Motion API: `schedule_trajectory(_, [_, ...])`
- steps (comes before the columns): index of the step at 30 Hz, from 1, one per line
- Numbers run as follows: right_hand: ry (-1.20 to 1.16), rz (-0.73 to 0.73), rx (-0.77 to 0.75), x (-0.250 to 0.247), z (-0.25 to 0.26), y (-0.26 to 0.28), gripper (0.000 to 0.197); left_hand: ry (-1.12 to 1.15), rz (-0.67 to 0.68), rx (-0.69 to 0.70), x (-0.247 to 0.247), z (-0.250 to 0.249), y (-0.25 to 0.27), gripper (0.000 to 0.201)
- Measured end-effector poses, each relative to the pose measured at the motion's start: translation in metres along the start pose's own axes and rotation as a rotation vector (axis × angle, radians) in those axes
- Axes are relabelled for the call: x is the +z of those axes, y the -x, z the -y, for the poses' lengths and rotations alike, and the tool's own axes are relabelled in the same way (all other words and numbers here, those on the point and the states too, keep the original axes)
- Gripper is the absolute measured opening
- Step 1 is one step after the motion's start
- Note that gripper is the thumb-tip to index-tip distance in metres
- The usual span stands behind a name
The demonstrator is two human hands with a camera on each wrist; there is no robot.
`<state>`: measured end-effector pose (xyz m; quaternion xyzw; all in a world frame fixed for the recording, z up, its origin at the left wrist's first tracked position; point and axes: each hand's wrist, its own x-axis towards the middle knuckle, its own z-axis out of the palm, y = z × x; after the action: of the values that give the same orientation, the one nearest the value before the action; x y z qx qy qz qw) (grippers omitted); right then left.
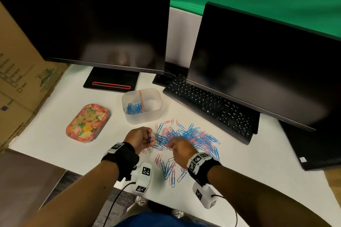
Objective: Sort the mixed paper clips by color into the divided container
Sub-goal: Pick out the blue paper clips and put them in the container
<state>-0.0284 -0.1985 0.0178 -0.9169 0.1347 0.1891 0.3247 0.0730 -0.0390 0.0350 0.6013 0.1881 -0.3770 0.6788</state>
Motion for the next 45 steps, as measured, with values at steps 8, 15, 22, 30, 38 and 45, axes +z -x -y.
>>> schedule_trajectory(8, [-0.56, 0.06, 0.213, -0.032, -0.015, -0.001, 0.026, -0.974, 0.027, 0.304, -0.001, 0.008, -0.018, 0.013])
schedule_trajectory(15, [0.095, -0.071, 0.138, -0.034, -0.028, -0.001, 0.037, -1.601, 0.067, 0.472, -0.004, 0.024, -0.03, 0.016])
schedule_trajectory(22, [0.404, -0.107, -0.306, -0.012, -0.04, 0.016, 0.032, -1.621, 0.088, 0.515, -0.004, 0.023, -0.031, 0.006])
schedule_trajectory(30, [0.4, 0.02, -0.264, -0.012, -0.035, 0.014, 0.04, -1.272, 0.091, 0.471, -0.012, 0.019, -0.025, 0.017])
schedule_trajectory(38, [0.396, 0.057, -0.232, -0.013, -0.037, 0.019, 0.054, -0.741, 0.164, 0.119, -0.001, 0.008, -0.019, 0.027])
schedule_trajectory(45, [0.146, 0.046, -0.141, -0.023, -0.035, 0.02, 0.048, -0.29, 0.187, 0.007, 0.009, 0.005, -0.01, 0.021])
